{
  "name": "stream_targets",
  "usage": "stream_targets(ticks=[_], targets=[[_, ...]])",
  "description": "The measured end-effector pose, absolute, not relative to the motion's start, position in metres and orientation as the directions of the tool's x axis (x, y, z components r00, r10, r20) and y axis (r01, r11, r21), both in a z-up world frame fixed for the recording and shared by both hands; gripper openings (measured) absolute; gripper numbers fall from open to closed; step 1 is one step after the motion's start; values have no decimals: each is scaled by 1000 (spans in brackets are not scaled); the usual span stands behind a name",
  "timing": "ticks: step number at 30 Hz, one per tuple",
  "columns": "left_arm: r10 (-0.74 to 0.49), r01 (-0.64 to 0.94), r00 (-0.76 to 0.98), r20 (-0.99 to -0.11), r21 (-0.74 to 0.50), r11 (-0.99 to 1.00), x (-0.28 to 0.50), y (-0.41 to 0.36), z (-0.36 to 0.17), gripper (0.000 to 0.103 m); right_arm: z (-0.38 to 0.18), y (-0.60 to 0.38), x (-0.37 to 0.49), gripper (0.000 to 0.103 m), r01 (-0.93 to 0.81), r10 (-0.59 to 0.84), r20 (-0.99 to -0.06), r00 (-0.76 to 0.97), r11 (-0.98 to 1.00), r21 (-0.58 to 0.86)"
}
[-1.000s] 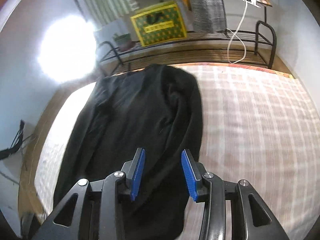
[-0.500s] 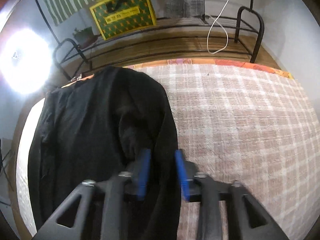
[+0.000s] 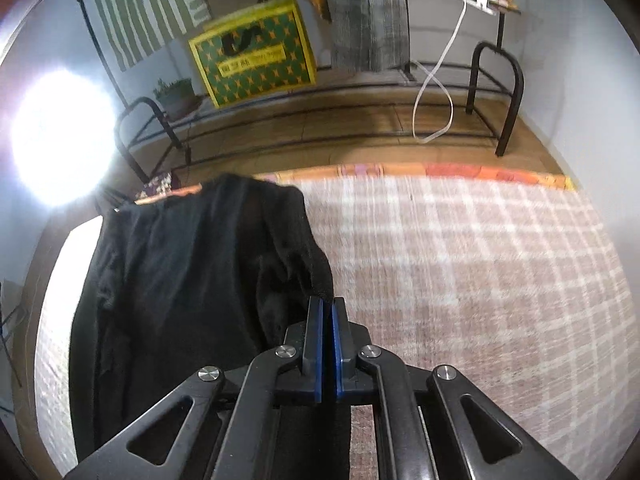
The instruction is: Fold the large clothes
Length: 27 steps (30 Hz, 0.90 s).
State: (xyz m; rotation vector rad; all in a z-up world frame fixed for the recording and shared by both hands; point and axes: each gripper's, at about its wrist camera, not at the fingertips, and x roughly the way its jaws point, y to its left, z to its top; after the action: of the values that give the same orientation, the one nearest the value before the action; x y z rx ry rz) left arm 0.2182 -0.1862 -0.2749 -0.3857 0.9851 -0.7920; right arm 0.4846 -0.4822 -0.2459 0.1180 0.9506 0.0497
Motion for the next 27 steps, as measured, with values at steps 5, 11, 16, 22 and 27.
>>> stream_targets(ticks=[5, 11, 16, 22, 27], targets=[[-736, 397, 332, -590, -620, 677, 217, -174, -274, 0, -220, -459, 487, 1, -47, 147, -770, 621, 987, 150], [-708, 340, 348, -615, -621, 706, 221, -158, -284, 0, -226, -397, 515, 1, -121, 141, -776, 614, 989, 83], [-675, 301, 359, -644, -605, 737, 227, -149, -291, 0, -262, -359, 538, 1, -143, 157, -800, 580, 986, 90], [-641, 252, 353, -682, -590, 767, 232, -138, -306, 0, -318, -333, 554, 1, -139, 129, -843, 523, 988, 65], [-610, 235, 357, -707, -564, 792, 230, -135, -308, 0, -320, -335, 553, 7, -150, 153, -836, 528, 985, 86]])
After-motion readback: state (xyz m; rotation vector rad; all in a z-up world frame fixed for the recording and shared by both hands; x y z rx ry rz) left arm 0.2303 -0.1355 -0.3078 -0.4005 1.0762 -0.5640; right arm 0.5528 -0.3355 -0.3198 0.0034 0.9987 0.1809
